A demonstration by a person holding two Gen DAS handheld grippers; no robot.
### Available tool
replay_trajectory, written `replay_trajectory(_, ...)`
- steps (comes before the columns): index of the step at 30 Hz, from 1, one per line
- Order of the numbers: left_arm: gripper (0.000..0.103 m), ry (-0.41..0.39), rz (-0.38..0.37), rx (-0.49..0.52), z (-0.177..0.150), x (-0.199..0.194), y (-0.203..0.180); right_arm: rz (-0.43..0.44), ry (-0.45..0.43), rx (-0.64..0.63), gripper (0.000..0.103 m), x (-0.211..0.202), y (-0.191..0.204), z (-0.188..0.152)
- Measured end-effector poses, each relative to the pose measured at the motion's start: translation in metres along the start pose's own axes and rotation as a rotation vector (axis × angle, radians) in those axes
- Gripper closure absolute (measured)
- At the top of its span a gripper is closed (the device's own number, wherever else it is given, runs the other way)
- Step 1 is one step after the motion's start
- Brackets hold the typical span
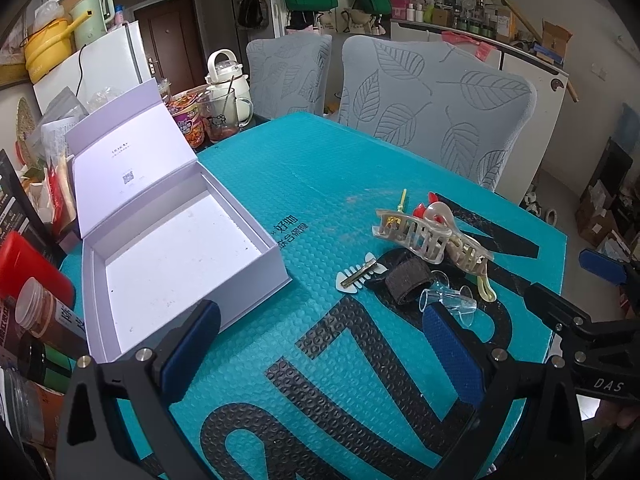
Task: Organize rigid objects
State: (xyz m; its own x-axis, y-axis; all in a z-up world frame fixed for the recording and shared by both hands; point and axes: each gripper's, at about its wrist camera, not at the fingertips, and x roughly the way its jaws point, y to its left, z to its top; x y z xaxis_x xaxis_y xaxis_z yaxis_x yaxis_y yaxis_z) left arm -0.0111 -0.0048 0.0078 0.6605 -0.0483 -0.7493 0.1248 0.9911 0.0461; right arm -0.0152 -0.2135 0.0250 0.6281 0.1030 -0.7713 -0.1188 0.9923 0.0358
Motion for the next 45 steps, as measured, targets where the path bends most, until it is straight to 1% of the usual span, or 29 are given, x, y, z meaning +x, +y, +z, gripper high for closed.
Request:
replay_trajectory(30, 0.0, 0.012, -0.01, -0.01, -0.007, -0.0019, -0.0014, 0.017, 0.005, -0.006, 0.0, 0.004, 0.0025, -0.0038)
replay_trajectory(45, 0.0, 0.021, -0.017, -0.016, -0.0046, 0.0012, -0.0026, 0.027, 0.01, 0.002, 0.0, 0.006, -0.0005, -0.0059)
